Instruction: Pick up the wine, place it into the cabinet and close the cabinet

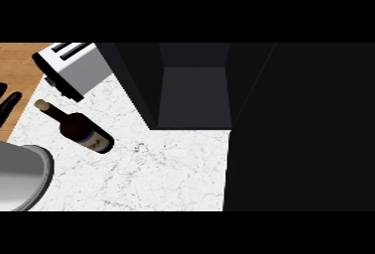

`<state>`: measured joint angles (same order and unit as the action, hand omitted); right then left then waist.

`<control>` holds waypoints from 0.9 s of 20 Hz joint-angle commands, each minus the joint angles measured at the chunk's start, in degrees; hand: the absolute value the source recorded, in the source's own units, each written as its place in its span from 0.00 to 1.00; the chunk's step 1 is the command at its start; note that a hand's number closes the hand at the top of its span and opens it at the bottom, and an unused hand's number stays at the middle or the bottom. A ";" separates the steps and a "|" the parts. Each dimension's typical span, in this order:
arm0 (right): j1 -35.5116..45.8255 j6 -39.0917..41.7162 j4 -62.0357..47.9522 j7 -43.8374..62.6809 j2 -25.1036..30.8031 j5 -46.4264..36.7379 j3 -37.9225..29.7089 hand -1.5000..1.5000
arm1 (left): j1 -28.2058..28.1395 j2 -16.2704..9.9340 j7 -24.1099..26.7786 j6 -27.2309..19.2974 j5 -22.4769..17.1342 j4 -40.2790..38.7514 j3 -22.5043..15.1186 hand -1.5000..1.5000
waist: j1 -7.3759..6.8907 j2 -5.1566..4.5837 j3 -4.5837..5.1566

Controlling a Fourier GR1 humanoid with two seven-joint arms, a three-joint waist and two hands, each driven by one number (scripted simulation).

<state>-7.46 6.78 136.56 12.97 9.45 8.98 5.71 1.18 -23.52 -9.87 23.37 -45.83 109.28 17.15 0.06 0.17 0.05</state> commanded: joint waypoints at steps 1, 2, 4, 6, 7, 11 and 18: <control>3.12 -2.91 7.75 9.79 -0.24 -0.07 3.05 0.00 | 2.23 -5.90 -6.13 1.04 -11.06 -2.00 5.29 0.00 | -0.22 -0.03 0.00; 7.79 -4.74 5.73 12.25 -0.31 -1.52 2.30 0.00 | 2.48 -5.82 -7.86 -0.49 -11.67 -0.06 4.68 0.00 | -0.41 -0.09 -0.01; 9.29 -5.81 8.19 16.20 0.05 0.82 1.00 0.00 | -4.92 -3.03 -8.52 -2.24 -10.87 8.87 4.82 0.00 | -0.79 0.01 -0.02; 9.20 -5.94 9.60 17.96 -0.13 -0.62 2.48 0.00 | 1.09 -5.77 -11.04 -6.17 -12.53 6.25 6.59 0.00 | -0.16 -0.06 -0.03; 11.89 -7.33 8.23 19.14 -0.67 -1.62 2.68 0.00 | -0.82 -6.03 -12.74 -6.01 -14.30 8.41 7.28 0.00 | -0.37 -0.05 -0.03; 14.04 -8.35 14.26 27.36 1.95 4.23 -2.18 0.00 | 3.74 -8.65 -14.62 -7.38 -15.52 4.99 8.08 0.00 | 0.23 0.00 -0.03; 22.70 -10.43 13.36 33.80 3.43 3.49 -4.08 0.00 | 4.47 -7.27 -16.53 -10.55 -12.13 6.88 6.63 0.00 | 0.24 -0.05 -0.03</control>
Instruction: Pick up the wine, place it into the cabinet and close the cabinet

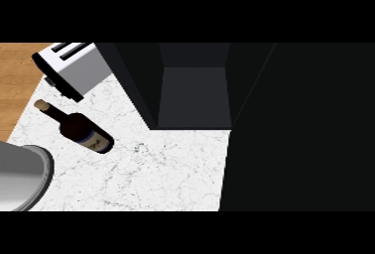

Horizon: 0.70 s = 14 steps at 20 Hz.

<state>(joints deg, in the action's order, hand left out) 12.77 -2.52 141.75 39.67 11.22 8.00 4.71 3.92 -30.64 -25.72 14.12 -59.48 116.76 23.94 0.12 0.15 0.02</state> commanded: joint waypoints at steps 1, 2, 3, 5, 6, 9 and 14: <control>3.19 -2.77 9.87 9.59 1.06 3.60 -1.79 0.00 | 0.38 1.77 0.76 1.53 3.57 -1.77 -2.33 0.00 | 0.38 -0.01 0.03; 0.79 -2.28 8.15 5.71 -0.61 0.98 0.17 0.00 | 1.23 -0.60 -2.74 -1.75 -0.66 0.80 0.68 0.00 | 0.00 0.01 -0.01; 7.47 -3.75 5.68 10.30 0.86 3.50 -2.85 0.00 | 0.35 0.30 -1.48 0.23 1.15 -0.07 0.48 0.00 | -0.13 -0.02 0.02; 4.47 -3.38 8.82 10.19 -0.01 1.71 -0.13 0.00 | 5.05 0.31 -0.99 -1.95 4.45 -4.91 -2.32 0.00 | 0.56 -0.06 0.00; 7.22 -0.84 2.05 6.04 1.28 5.64 -5.54 0.00 | 3.90 2.75 0.56 -0.30 6.98 -4.79 -4.30 0.00 | 0.18 -0.16 -0.02; 11.16 -4.62 6.95 13.80 1.34 2.92 -3.51 0.00 | 2.43 4.82 1.85 -0.59 9.47 -5.10 -5.13 0.00 | 0.27 -0.02 0.04; 11.30 -4.42 8.03 16.58 1.82 3.85 -4.51 0.00 | 8.72 2.74 2.65 -1.59 11.79 -11.49 -3.62 0.00 | 0.64 -0.06 0.01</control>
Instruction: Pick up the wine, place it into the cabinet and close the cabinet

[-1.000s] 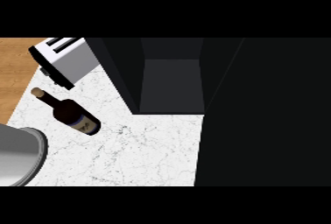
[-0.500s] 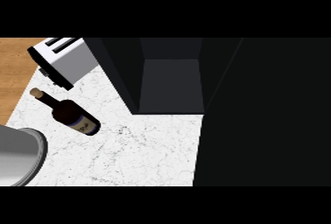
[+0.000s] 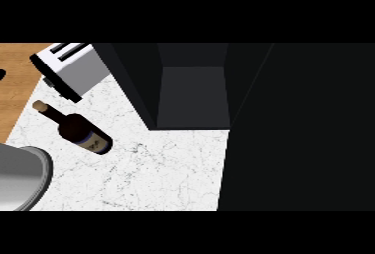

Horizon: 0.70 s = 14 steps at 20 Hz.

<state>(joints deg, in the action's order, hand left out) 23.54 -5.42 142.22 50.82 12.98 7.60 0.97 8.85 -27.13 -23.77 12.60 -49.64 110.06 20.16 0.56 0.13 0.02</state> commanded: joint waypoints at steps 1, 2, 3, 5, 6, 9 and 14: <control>-2.25 0.02 8.87 4.13 0.82 4.78 -2.80 0.00 | -2.81 2.30 1.91 1.52 2.12 0.32 0.16 0.00 | -0.30 0.04 -0.01; 4.65 -2.38 6.33 7.19 1.37 4.20 -3.14 0.00 | -1.07 -0.20 3.39 5.09 1.34 -5.74 2.95 0.00 | -0.21 0.02 0.06; 2.13 -1.01 6.50 5.50 0.55 4.20 -1.30 0.00 | 0.73 2.13 4.15 2.22 5.30 -5.04 -0.57 0.00 | -0.06 -0.05 0.01; 3.42 -0.71 4.92 4.28 0.18 5.37 -2.35 0.00 | -2.45 1.60 4.88 6.79 3.76 -7.47 0.99 0.00 | -0.37 -0.04 0.02; 5.26 -1.78 4.82 6.51 0.54 4.72 -2.64 0.00 | 0.63 3.19 6.40 3.75 9.28 -7.47 -2.12 0.00 | -0.06 -0.05 0.01; 7.18 -3.14 8.60 12.43 1.88 4.75 -2.93 0.00 | 1.62 3.53 5.91 2.36 10.88 -8.48 -3.00 0.00 | 0.29 0.11 0.01; 8.62 -2.31 4.85 9.43 1.19 3.73 -2.20 0.00 | 0.79 3.70 9.67 7.32 13.85 -16.08 -2.78 0.00 | -0.12 -0.04 0.02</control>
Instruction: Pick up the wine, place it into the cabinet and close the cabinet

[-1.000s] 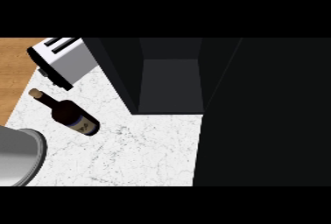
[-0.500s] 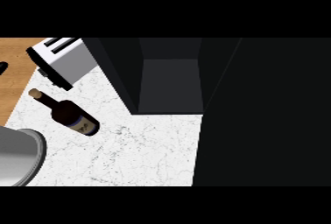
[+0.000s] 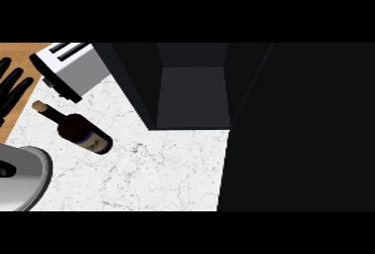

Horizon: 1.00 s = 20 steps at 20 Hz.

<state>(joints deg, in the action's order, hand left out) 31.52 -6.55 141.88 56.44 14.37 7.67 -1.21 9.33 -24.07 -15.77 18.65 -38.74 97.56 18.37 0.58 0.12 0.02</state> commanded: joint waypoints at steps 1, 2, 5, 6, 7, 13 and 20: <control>0.13 -1.83 8.15 6.86 0.00 3.19 1.12 0.00 | 0.99 0.51 2.45 1.96 2.98 -4.54 -0.73 0.00 | 0.05 0.04 0.02; -4.27 -0.57 11.26 5.35 -0.16 5.88 -1.45 0.00 | 1.31 0.60 2.56 2.17 2.89 -6.50 -0.69 0.00 | 0.45 0.03 -0.03; 1.80 -2.05 7.50 6.97 0.56 5.19 -1.77 0.00 | -1.48 1.44 5.39 3.94 5.19 -8.42 -0.46 0.00 | -0.11 0.07 0.01; 1.58 -1.73 5.91 5.30 0.00 3.53 -0.24 0.00 | 1.51 3.31 5.94 1.37 8.18 -9.37 -2.78 0.00 | -0.07 -0.02 0.00; -2.89 -1.72 7.71 2.82 -2.52 -0.02 4.35 0.00 | -3.34 4.50 10.45 4.98 8.70 -10.22 -1.99 0.00 | -0.24 -0.04 0.02; -1.28 -0.87 8.58 5.65 -0.44 4.42 0.21 0.00 | -0.70 3.38 15.16 7.39 12.54 -17.36 -1.62 0.00 | -0.02 0.00 -0.01; 0.67 -3.31 9.60 6.82 -0.90 0.62 2.36 0.00 | 1.14 2.87 22.16 11.08 16.52 -29.25 -1.22 0.00 | 0.16 -0.01 0.03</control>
<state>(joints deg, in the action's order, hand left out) 33.99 -7.98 142.38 58.50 14.29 7.09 -0.34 8.86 -20.55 4.34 28.47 -24.09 73.49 17.11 0.71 0.11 0.04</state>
